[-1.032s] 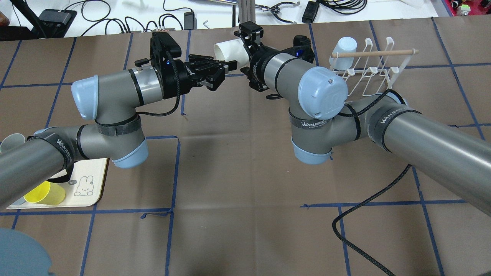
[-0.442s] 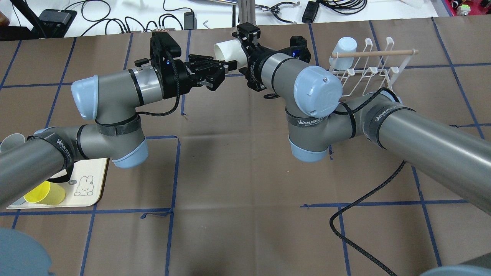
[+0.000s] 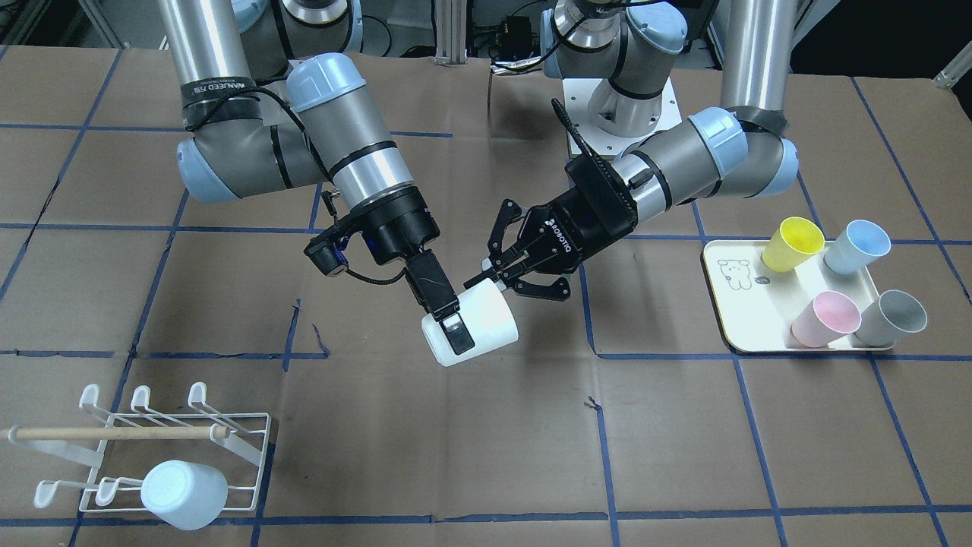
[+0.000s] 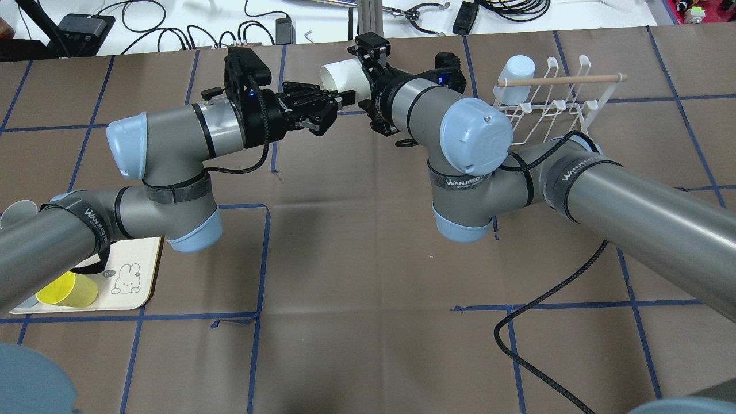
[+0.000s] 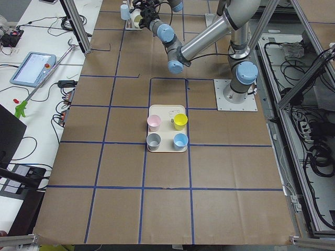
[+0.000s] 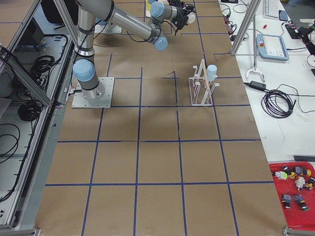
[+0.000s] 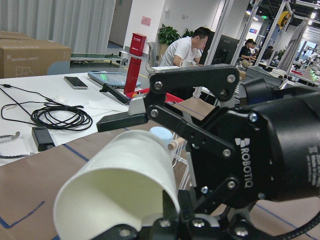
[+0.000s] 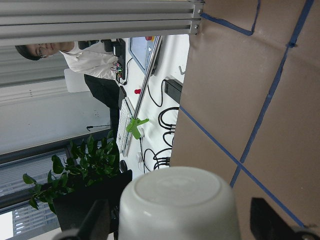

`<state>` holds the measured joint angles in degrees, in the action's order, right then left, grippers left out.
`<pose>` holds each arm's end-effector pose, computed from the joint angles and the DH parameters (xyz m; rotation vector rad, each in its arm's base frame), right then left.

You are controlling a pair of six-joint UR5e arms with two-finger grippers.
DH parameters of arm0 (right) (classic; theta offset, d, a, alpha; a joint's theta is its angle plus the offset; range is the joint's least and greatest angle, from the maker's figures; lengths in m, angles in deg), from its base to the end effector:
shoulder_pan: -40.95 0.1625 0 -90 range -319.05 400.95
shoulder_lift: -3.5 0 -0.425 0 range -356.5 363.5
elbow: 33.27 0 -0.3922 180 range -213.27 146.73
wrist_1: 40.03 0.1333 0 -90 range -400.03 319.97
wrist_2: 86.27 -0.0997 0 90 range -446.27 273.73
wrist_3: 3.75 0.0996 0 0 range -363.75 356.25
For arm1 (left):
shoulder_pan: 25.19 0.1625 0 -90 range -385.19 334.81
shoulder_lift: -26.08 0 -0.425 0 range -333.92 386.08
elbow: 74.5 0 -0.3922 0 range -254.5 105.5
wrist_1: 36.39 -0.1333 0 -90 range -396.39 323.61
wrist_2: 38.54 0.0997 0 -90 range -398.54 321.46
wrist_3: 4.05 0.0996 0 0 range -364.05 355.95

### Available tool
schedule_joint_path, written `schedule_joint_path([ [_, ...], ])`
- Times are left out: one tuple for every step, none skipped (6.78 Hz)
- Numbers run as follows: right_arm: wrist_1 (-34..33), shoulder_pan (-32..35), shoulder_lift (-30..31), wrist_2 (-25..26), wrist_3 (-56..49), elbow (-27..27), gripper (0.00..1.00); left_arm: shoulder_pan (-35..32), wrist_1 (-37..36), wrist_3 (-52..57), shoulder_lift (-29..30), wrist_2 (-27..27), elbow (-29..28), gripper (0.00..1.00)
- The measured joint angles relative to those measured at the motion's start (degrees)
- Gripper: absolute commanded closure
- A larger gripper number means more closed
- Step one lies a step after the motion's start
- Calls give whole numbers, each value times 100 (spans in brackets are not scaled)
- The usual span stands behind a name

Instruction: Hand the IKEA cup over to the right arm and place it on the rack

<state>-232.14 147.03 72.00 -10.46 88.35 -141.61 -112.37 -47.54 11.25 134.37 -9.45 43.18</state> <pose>0.3146 -0.5221 0.3500 1.1546 1.7306 -0.5259 -0.1953 -0.5129 0.3382 -0.8077 -1.8735 1.1870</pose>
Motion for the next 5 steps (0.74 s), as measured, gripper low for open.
schedule_joint_path([
  [2,0,3,-12,-1,3,44,0,-1,-1,-4,0,0,99],
  [0,0,8,-25,-8,8,49,0,-2,-3,-12,0,0,90],
  [0,0,9,-33,-13,23,53,0,-4,-9,-21,4,-3,65],
  [-1,0,7,-34,-16,45,54,1,-12,-38,-28,6,-10,42],
  [-2,1,8,-38,-17,60,54,0,-73,-98,-23,13,-13,22],
])
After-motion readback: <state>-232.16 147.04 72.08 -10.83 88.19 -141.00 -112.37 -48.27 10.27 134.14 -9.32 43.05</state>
